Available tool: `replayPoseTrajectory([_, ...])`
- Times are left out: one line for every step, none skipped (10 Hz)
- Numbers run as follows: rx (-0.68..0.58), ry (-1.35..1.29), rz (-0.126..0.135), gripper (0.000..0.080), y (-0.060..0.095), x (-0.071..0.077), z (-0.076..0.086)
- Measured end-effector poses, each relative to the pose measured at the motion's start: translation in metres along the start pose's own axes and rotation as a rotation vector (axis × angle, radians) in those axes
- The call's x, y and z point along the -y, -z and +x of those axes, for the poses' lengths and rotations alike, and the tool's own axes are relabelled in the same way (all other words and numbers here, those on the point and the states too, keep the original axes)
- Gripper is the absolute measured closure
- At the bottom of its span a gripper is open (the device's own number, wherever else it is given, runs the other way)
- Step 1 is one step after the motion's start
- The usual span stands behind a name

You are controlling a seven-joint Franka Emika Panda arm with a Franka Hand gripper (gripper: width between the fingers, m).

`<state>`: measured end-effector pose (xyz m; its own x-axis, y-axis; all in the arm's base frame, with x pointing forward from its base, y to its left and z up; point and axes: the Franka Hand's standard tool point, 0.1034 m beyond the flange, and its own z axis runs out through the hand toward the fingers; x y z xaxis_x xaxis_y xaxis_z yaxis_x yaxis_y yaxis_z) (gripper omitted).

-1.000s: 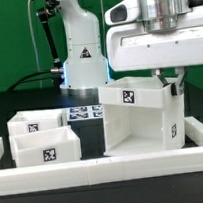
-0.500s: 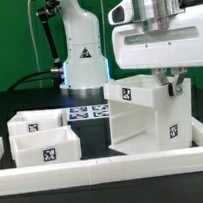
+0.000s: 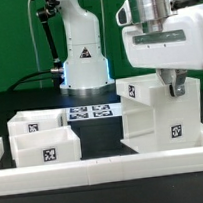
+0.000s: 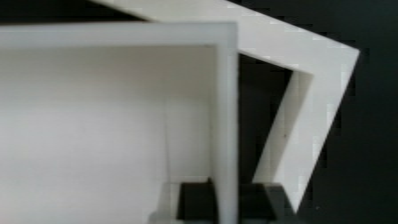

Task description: Assemble drawer

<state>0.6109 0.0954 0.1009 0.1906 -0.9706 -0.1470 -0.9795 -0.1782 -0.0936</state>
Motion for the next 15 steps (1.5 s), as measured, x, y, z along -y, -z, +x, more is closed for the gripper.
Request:
replayPoseTrajectory([0.005,-0.083,0.008,0.0762,0.000,0.006,0.002])
replayPoseTrajectory([0.008,-0.151,0.018,0.0762,-0.001,0.015,0.004])
replayPoseTrajectory([0.008,-0.151,0.028,0.0762,-0.001,0.023,0.006])
replayPoseTrajectory([0.008,-0.151,0.037,0.0762,-0.001,0.030,0.007])
replayPoseTrajectory([0.008,-0.151,0.040,0.0762,-0.002,0.035,0.008])
replayPoseTrajectory([0.011,-0.151,0.033,0.0761,-0.002,0.037,0.008])
replayPoseTrajectory([0.015,-0.151,0.019,0.0761,-0.001,0.037,0.008])
replayPoseTrajectory([0.014,-0.148,0.019,0.0761,-0.002,0.037,0.008])
replayPoseTrajectory([0.014,-0.143,0.019,0.0761,-0.002,0.036,0.008])
replayPoseTrajectory([0.014,-0.135,0.018,0.0654,-0.002,0.036,0.007])
replayPoseTrajectory([0.014,-0.130,0.018,0.0515,-0.002,0.036,0.007])
replayPoseTrajectory([0.014,-0.120,0.018,0.0379,-0.002,0.036,0.006])
replayPoseTrajectory([0.015,-0.033,0.021,0.0379,0.003,0.035,0.007])
replayPoseTrajectory([0.020,0.014,0.030,0.0205,0.011,0.032,0.008])
replayPoseTrajectory([0.021,0.062,0.038,0.0167,0.017,0.032,0.009])
